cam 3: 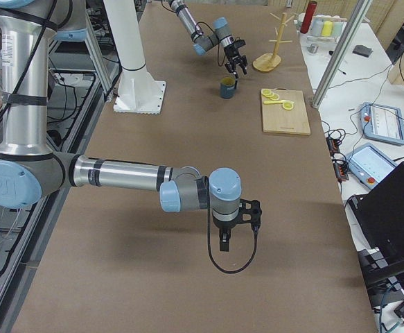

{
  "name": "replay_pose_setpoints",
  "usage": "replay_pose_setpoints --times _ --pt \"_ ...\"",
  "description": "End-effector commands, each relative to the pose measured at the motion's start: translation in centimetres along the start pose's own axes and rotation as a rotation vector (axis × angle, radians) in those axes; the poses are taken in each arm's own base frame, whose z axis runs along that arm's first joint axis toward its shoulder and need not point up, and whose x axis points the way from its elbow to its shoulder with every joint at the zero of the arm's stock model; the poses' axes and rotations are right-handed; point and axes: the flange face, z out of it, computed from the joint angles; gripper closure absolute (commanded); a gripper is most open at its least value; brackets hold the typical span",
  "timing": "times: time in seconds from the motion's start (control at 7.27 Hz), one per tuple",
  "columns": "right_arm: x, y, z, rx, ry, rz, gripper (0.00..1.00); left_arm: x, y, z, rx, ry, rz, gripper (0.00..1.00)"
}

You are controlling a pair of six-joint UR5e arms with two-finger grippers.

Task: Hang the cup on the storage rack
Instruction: 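Adjust the left gripper around the mug handle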

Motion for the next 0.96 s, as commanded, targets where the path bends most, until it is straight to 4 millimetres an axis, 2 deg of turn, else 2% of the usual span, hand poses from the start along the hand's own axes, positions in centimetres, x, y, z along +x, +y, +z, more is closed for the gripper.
replay_pose_setpoints --times 0.0,0.55,0.83 --pt "0.1 0.1 0.0 -0.001 0.002 0.001 0.00 1.2 0.4 0.3 -0.003 0.020 -0.004 0.32" --pt "0.2 0.2 0.1 -0.002 0.001 0.004 0.00 2.7 0.9 0.6 -0.007 0.042 -0.007 0.33" --pt "0.2 0.4 0.2 -0.004 0.001 0.004 0.00 2.9 0.9 0.8 -0.012 0.045 -0.008 0.40"
